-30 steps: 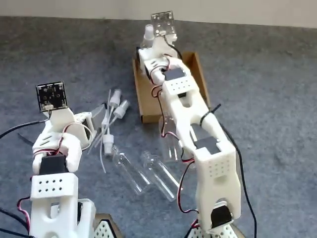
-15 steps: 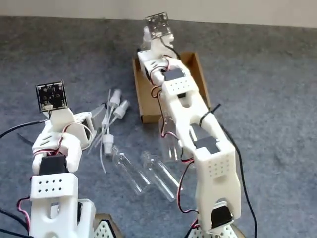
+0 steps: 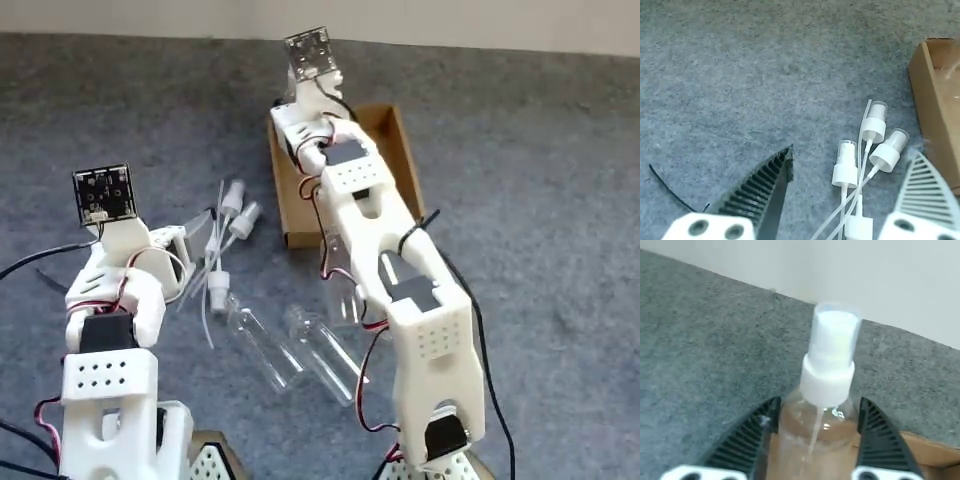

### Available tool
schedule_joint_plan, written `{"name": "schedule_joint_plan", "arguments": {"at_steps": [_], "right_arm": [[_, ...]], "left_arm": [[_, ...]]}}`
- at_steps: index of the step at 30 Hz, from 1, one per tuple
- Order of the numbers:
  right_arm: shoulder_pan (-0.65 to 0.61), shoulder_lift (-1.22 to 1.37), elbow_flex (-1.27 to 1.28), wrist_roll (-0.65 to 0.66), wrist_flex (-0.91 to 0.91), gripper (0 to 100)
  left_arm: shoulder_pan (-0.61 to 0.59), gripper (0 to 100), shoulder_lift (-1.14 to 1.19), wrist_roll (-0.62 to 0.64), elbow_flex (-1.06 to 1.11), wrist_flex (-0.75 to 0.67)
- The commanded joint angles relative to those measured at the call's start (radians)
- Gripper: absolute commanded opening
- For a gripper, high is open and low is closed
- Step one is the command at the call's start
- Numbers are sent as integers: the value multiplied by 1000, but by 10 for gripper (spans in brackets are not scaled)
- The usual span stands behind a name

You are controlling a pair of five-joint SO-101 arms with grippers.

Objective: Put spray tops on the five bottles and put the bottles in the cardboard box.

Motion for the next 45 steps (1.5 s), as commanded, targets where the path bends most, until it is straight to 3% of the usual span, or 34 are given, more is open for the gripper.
{"name": "schedule_joint_plan", "arguments": {"at_steps": [1,10,15,24,33,45], "right_arm": [[-30,-24,-24,14,35,182],[-25,-27,-24,12,38,167],[-15,-25,-25,11,13,1],[36,-31,53,-80,-177,2],[28,-31,288,31,-460,2],[35,-56,329,32,-479,2]], "left_arm": [[-12,319,-7,5,-5,-31],[-13,319,-7,5,-5,-31],[-15,319,-7,5,-5,-31],[-15,319,-7,3,-5,-31],[-15,319,-7,3,-5,-31],[-15,319,-7,3,-5,-32]]}}
